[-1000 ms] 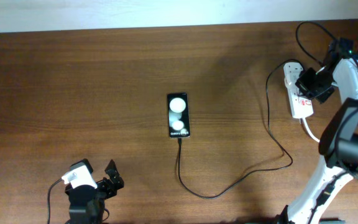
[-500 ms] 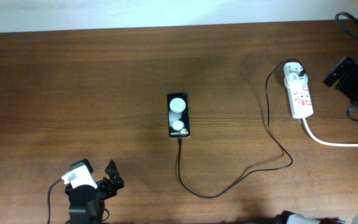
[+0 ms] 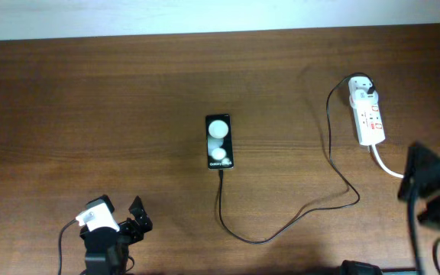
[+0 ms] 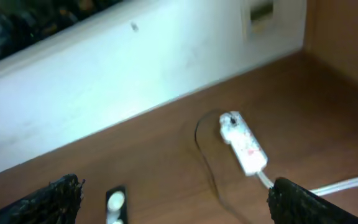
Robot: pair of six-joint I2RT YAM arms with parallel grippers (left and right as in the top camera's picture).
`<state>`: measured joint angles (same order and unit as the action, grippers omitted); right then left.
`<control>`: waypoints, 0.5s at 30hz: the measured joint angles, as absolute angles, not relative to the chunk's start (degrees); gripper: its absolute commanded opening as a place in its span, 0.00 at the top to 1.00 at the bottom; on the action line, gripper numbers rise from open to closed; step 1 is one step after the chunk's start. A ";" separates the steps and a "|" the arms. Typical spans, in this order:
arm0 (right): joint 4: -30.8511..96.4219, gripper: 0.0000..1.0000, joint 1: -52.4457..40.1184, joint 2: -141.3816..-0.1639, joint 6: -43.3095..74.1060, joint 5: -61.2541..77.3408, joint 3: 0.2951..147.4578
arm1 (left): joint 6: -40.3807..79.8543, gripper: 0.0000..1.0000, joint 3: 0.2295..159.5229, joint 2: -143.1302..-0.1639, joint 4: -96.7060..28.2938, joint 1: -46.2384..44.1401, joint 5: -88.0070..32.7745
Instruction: Plug charger to phone and switch on socket
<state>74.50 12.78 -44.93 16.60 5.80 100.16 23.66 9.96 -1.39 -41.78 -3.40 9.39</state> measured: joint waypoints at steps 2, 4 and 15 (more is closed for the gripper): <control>70.22 0.01 12.69 -37.91 12.53 5.41 94.65 | 23.66 0.01 9.96 -1.39 -41.69 -3.40 9.34; 59.18 0.01 12.14 -28.88 10.48 5.65 81.76 | 23.66 0.01 9.96 -1.43 -41.56 -3.40 9.41; 10.41 0.01 1.39 -1.02 12.64 14.24 18.39 | 23.66 0.01 9.96 -1.43 -41.63 -3.40 9.39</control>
<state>10.41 1.39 -1.02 12.64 14.24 18.39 23.66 9.96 -1.43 -41.63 -3.40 9.39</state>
